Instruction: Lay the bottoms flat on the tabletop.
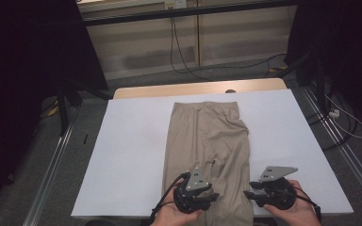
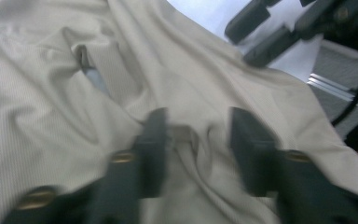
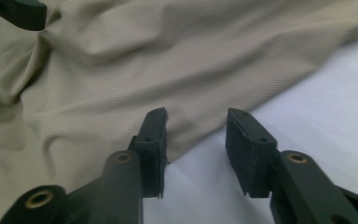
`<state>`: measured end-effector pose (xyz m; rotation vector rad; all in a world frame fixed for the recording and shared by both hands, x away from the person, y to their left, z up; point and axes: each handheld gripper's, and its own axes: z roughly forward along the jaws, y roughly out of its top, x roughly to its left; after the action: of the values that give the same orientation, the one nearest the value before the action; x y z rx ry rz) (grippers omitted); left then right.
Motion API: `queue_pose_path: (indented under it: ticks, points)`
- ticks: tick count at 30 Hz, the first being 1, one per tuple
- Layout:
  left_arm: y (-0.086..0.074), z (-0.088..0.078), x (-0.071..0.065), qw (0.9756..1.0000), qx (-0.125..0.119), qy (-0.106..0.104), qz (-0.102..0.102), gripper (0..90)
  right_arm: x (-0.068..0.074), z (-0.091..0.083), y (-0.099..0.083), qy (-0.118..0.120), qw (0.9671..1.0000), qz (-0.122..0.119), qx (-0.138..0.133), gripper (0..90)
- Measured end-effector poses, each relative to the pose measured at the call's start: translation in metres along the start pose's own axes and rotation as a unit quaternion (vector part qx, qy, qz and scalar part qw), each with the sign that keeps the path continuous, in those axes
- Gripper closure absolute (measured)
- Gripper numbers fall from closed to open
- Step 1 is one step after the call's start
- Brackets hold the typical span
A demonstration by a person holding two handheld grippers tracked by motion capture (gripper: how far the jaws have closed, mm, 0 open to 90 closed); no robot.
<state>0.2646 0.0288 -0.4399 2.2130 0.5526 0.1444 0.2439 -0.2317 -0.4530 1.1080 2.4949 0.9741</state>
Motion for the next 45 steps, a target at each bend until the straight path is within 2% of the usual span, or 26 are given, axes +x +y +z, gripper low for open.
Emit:
queue_pose_path:
  ticks: [1, 2, 3, 6, 8, 10, 14, 17, 19, 20, 21, 22, 25, 29, 32, 34, 35, 36, 37, 39, 40, 45]
  points:
    - [0.0, 0.004, -0.002, 0.9999, 0.009, 0.002, 0.007, 45.3, 0.002, 0.0, 0.001, -0.009, 0.9999, -0.009, 0.002, 60.8]
    - [0.0, 0.009, -0.004, 0.9997, 0.014, 0.011, 0.016, 48.6, 0.003, 0.0, 0.002, -0.013, 0.9998, -0.012, 0.002, 75.4]
    - [0.0, 0.014, -0.005, 0.9993, 0.022, 0.018, 0.023, 49.1, 0.002, 0.0, 0.001, 0.002, 0.9999, -0.01, 0.002, 90.0]
    - [0.0, 0.021, -0.001, 0.9992, 0.03, 0.018, 0.02, 66.8, 0.001, -0.004, -0.002, 0.002, 0.9997, -0.021, 0.007, 90.0]
    - [-0.002, 0.02, 0.003, 0.9994, 0.032, 0.011, 0.003, 73.8, -0.001, -0.008, -0.004, 0.003, 0.9995, -0.03, 0.011, 90.0]
    - [-0.004, 0.019, 0.005, 0.9993, 0.035, 0.011, -0.002, 78.7, -0.005, -0.013, -0.009, 0.0, 0.9995, -0.03, 0.012, 90.0]
    - [-0.005, 0.018, 0.004, 0.9992, 0.038, 0.008, -0.002, 76.8, -0.009, -0.024, -0.017, -0.002, 0.9993, -0.031, 0.018, 90.0]
    - [-0.006, 0.015, -0.001, 0.999, 0.044, 0.005, 0.007, 71.4, -0.011, -0.032, -0.025, -0.021, 0.999, -0.03, 0.027, 90.0]
    - [-0.007, 0.012, -0.003, 0.9989, 0.045, -0.004, 0.008, 66.8, -0.015, -0.036, -0.027, -0.019, 0.9997, -0.014, 0.01, 89.3]
    - [-0.007, 0.009, -0.003, 0.9988, 0.046, -0.004, 0.014, 62.6, -0.015, -0.038, -0.025, -0.015, 0.9999, -0.002, -0.001, 83.2]
    - [-0.007, 0.007, -0.003, 0.999, 0.042, 0.001, 0.014, 58.1, -0.015, -0.038, -0.023, -0.009, 0.9998, -0.003, -0.015, 80.2]
    - [-0.008, 0.003, -0.002, 0.999, 0.041, 0.005, 0.014, 53.7, -0.013, -0.038, -0.02, -0.006, 0.9996, -0.008, -0.025, 75.4]
    - [-0.009, -0.011, 0.005, 0.9995, 0.03, 0.011, 0.006, 47.4, -0.002, -0.032, -0.009, 0.006, 0.9991, -0.019, -0.037, 70.8]
    - [-0.013, -0.03, 0.02, 0.9991, 0.026, 0.032, 0.01, 45.7, 0.021, -0.014, 0.006, 0.03, 0.9979, -0.048, -0.032, 66.6]
    - [-0.025, -0.045, 0.033, 0.9977, 0.034, 0.057, 0.016, 48.6, 0.04, 0.003, 0.016, 0.05, 0.9952, -0.082, -0.017, 64.7]
    - [-0.036, -0.056, 0.042, 0.9968, 0.037, 0.071, 0.009, 52.6, 0.051, 0.015, 0.021, 0.055, 0.9936, -0.099, -0.005, 61.2]
    - [-0.042, -0.06, 0.046, 0.9966, 0.033, 0.076, -0.002, 53.3, 0.054, 0.02, 0.022, 0.052, 0.9926, -0.11, 0.0, 59.3]
    - [-0.047, -0.066, 0.051, 0.9964, 0.04, 0.075, -0.004, 55.5, 0.056, 0.023, 0.022, 0.052, 0.9922, -0.113, -0.003, 59.1]
    - [-0.051, -0.069, 0.054, 0.9963, 0.042, 0.074, -0.008, 56.7, 0.057, 0.024, 0.022, 0.052, 0.9922, -0.113, -0.004, 61.0]
    - [-0.057, -0.074, 0.056, 0.9959, 0.05, 0.076, -0.002, 58.8, 0.057, 0.022, 0.021, 0.053, 0.9921, -0.113, -0.003, 85.7]
    - [-0.059, -0.075, 0.054, 0.9956, 0.054, 0.076, 0.002, 59.8, 0.058, 0.021, 0.019, 0.053, 0.9919, -0.115, -0.003, 90.0]
    - [-0.068, -0.071, 0.044, 0.9947, 0.076, 0.067, 0.018, 63.3, 0.063, 0.01, 0.009, 0.048, 0.9928, -0.11, 0.003, 90.0]
